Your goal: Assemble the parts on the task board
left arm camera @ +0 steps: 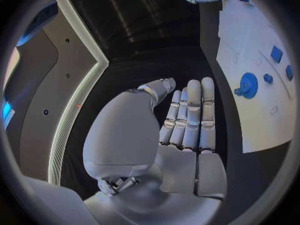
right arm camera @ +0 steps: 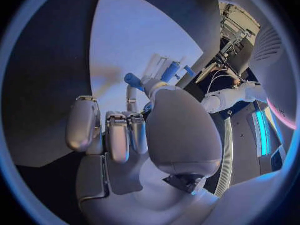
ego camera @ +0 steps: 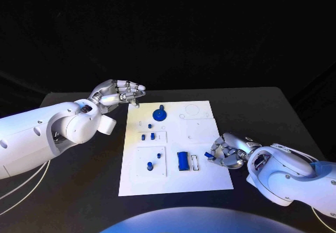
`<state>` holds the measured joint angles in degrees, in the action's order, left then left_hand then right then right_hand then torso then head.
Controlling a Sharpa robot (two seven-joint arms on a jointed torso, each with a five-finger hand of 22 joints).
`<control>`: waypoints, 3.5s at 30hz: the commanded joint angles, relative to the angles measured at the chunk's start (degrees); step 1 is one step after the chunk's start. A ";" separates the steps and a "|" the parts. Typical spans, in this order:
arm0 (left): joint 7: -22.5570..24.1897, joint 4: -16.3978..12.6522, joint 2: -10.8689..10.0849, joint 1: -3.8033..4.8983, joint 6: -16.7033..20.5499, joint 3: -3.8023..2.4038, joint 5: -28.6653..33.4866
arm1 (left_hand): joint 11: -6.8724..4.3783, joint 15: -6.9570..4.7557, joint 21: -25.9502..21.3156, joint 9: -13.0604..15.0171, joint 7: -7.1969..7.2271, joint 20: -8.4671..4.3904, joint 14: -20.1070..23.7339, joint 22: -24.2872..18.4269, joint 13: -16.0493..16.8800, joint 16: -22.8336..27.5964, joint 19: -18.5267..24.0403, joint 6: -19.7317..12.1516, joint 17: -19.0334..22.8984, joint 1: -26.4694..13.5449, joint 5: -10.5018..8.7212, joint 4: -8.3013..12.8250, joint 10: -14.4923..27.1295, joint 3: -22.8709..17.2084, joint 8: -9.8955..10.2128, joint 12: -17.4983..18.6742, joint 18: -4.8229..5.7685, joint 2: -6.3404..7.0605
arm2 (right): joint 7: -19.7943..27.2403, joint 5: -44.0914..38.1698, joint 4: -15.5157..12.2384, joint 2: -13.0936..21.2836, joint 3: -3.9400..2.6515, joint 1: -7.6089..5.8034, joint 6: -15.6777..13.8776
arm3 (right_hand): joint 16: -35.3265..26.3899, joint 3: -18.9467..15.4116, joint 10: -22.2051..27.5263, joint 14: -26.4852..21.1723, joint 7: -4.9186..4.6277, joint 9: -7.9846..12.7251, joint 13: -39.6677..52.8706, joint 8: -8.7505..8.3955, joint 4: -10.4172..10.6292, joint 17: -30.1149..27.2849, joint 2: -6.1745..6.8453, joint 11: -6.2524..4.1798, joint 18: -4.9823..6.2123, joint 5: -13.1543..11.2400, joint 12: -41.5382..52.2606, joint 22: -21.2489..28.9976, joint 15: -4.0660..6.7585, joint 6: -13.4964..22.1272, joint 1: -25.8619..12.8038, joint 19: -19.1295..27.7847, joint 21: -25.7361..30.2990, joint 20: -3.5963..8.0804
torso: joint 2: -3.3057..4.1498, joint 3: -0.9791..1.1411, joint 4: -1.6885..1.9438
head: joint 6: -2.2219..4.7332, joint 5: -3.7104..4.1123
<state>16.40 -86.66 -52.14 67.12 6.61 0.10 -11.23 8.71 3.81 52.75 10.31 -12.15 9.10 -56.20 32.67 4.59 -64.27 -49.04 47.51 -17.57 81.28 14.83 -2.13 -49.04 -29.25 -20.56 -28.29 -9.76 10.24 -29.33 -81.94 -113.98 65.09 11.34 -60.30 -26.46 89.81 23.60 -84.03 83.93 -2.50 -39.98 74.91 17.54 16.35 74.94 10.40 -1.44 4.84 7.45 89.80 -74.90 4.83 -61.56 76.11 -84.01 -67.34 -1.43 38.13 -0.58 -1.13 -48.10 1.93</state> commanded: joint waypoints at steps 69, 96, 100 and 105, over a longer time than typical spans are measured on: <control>0.00 -0.54 -0.12 0.04 -0.65 -0.03 0.03 | 0.05 0.37 -0.33 0.09 -0.23 0.27 0.04 -0.13 -0.04 -0.08 0.30 -0.44 0.10 -0.69 0.37 0.07 0.51 -0.34 -0.39 -0.47 -0.80 -0.35 | 0.52 7.32 2.95 -6.77 0.01 2.55 -0.93 | 0.19 -10.99 -5.97 6.07 0.31 -4.21 15.09 1.14 0.45 15.06 -0.52 -0.45 -1.09 -0.56 0.20 -10.07 0.42 -1.44 -18.35 -1.72 -0.14 0.44 | 0.00 0.04 -0.07 | -0.49 -0.38; 1.51 0.78 0.12 0.03 -0.68 0.13 1.22 | 0.04 0.40 -0.43 0.09 -0.20 0.32 0.08 -0.21 -0.03 -0.10 0.32 -0.55 0.11 -0.98 0.32 -0.07 0.48 -0.31 -0.52 -0.72 -0.79 -0.36 | 24.13 25.28 5.83 -3.04 -0.41 -1.71 -8.20 | -1.27 -14.17 -4.82 5.19 -1.30 -3.83 13.70 -1.65 0.03 11.06 -1.74 0.93 0.35 -0.31 -2.63 -7.83 -0.69 1.99 -6.68 0.68 9.64 -0.41 | -0.62 -0.23 -0.04 | 0.66 -0.03; 2.93 2.05 0.65 0.01 0.21 0.36 3.02 | -0.02 0.42 -0.68 0.07 -0.15 0.39 0.15 -0.38 0.02 -0.11 0.40 -0.75 0.12 -1.42 0.20 -0.39 0.23 -0.21 -0.58 -1.06 -0.78 -0.40 | 34.61 37.74 10.68 -4.45 -0.47 -4.94 -8.02 | -5.99 -13.05 0.15 2.53 -2.27 -3.69 8.50 -2.88 -1.15 1.34 -2.62 1.81 2.85 -0.29 -13.09 -3.24 -1.36 4.01 -1.97 5.40 26.78 -1.13 | -1.35 -0.61 -0.06 | 1.21 0.12; 6.80 4.78 2.14 -0.09 3.62 0.66 6.55 | -0.36 0.31 -1.81 0.16 0.13 0.50 0.73 -1.11 0.11 0.23 0.71 -0.83 0.28 -2.29 -0.14 -1.16 -1.00 0.09 -1.05 -1.97 -0.79 -0.39 | 45.34 53.26 19.52 -8.61 -0.69 -8.21 -5.10 | -23.65 -9.91 14.00 -5.61 -3.51 -4.30 -7.20 -3.56 -1.13 -21.94 -1.89 3.00 5.55 7.66 -39.92 7.89 -2.62 6.44 2.78 13.42 51.98 -2.57 | -2.15 -0.94 -0.21 | 3.09 0.05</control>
<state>18.67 -82.32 -50.46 67.05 7.54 0.78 -8.58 8.33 4.21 51.11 10.42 -11.86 9.53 -55.80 31.58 4.64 -64.27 -48.61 46.99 -17.35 79.44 14.83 -3.04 -49.79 -29.16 -21.43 -30.12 -9.75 9.97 3.41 -44.14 -95.75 56.96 10.62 -68.31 -32.60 66.94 13.50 -70.77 78.47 -6.07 -44.17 68.03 14.00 15.11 53.93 8.45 1.59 9.76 14.66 50.90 -67.66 2.26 -55.14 78.67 -70.88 -16.49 -3.90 36.59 -1.25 -1.27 -45.90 1.99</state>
